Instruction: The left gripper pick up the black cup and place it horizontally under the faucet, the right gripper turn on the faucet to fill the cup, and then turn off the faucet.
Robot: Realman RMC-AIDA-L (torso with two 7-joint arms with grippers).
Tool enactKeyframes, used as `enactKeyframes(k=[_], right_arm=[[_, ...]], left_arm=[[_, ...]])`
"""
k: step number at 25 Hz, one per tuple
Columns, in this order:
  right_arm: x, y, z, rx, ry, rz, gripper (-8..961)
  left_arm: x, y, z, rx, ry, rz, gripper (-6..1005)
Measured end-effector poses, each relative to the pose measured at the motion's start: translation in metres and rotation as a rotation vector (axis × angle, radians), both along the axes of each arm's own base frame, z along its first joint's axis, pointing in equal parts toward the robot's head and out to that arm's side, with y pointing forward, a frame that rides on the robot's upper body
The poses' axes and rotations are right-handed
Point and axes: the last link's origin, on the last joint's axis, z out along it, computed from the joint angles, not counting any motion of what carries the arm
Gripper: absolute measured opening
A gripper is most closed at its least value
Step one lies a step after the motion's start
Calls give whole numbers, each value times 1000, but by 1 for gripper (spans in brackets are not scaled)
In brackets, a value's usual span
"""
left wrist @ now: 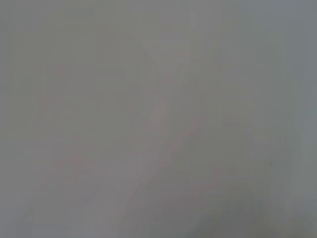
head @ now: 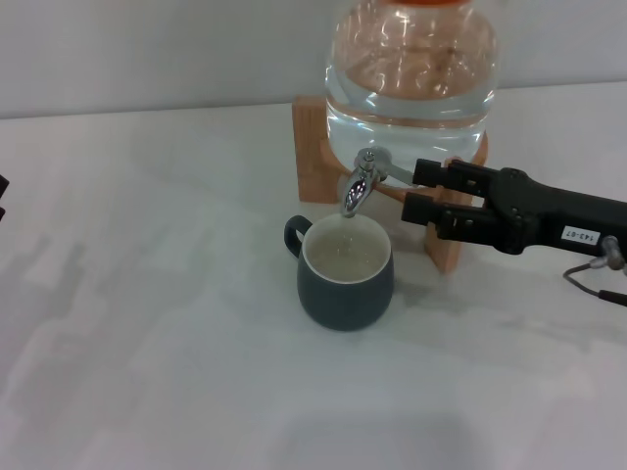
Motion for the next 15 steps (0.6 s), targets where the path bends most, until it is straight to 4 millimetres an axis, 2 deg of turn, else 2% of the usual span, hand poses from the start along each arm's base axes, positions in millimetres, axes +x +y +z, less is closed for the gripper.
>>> enactKeyframes(k=[9,15], right_arm=[[21,-1,25,79,-17,-59,841],[48,-1,51,163,-66,-141,841]], left_arm=[[1,1,0,-1,-1,-2,498],[1,0,-1,-3,-1,-1,499]])
